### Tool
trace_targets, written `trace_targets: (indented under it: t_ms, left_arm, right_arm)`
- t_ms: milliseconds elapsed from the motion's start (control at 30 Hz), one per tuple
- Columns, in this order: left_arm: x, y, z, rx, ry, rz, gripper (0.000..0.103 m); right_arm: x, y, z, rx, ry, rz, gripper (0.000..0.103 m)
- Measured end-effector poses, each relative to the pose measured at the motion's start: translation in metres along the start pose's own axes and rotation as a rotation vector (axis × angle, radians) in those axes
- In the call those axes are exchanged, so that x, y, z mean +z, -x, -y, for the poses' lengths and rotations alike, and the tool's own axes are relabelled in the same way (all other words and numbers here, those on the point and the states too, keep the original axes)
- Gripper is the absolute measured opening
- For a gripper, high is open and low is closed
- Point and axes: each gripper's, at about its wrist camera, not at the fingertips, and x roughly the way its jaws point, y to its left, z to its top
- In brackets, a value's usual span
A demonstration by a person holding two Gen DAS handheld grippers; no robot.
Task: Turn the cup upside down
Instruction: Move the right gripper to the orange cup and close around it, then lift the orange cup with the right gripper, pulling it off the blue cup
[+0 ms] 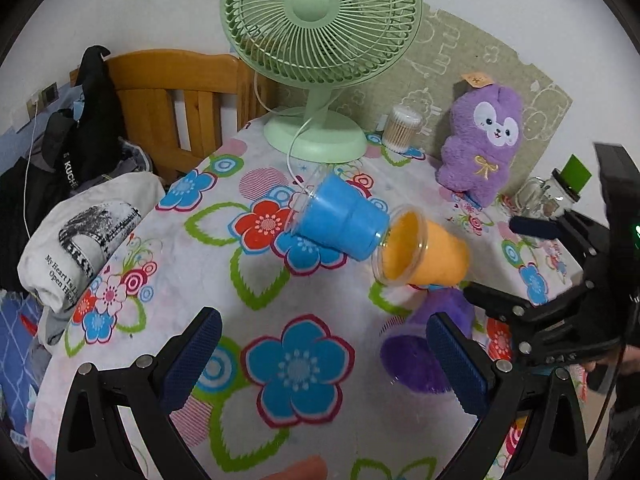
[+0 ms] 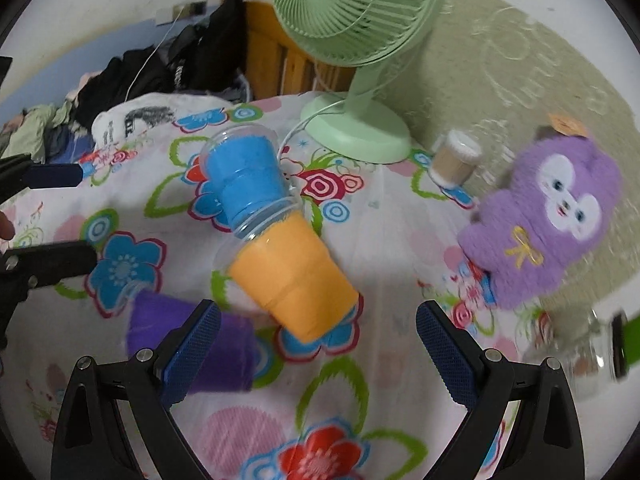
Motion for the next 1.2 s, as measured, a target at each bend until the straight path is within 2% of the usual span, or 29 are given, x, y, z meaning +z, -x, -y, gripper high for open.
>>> trace_targets:
  t_ms: [267,433,667,700,733,900,1033,1200]
  left_arm:
    - [0.002,-0.015,0.004,0.01,-0.016,-0.027,0.103]
    - [0.002,-0.019,0.004,0.018,-0.021,-0.03,0.103]
    - [0.001,-0.018,0.006,0.022,-0.029,-0.03,0.103]
    - [0.001,-0.017,0.006,0.022,-0.03,-0.028,0.103]
    - [0.001,-0.015,0.006,0.023,-0.033,-0.025,0.103]
    - [-0.002,-0.002,0.009,0.023,-0.051,-0.009,0.103]
    - [-0.005,0.011,0.009,0.021,-0.058,0.012,0.103]
    - [-0.009,0.027,0.01,0.008,-0.066,0.032,0.103]
  right_arm:
    - [0.019,-0.029,0.004,0.097,0.097,-0.054,0.099]
    - [0.02,-0.043,-0.005,0.14,0.161,-0.089,0.098]
    - [0.029,-0.057,-0.008,0.217,0.129,-0.111,0.078]
    - [0.031,-0.06,-0.007,0.235,0.118,-0.123,0.07]
    - [0.032,-0.062,-0.007,0.244,0.105,-0.135,0.069]
    - [0.034,-0.06,-0.005,0.219,0.059,-0.147,0.067]
    - [0.035,-0.039,0.001,0.205,0.005,-0.089,0.067]
    - [0.037,-0.005,0.006,0.14,-0.065,-0.022,0.066]
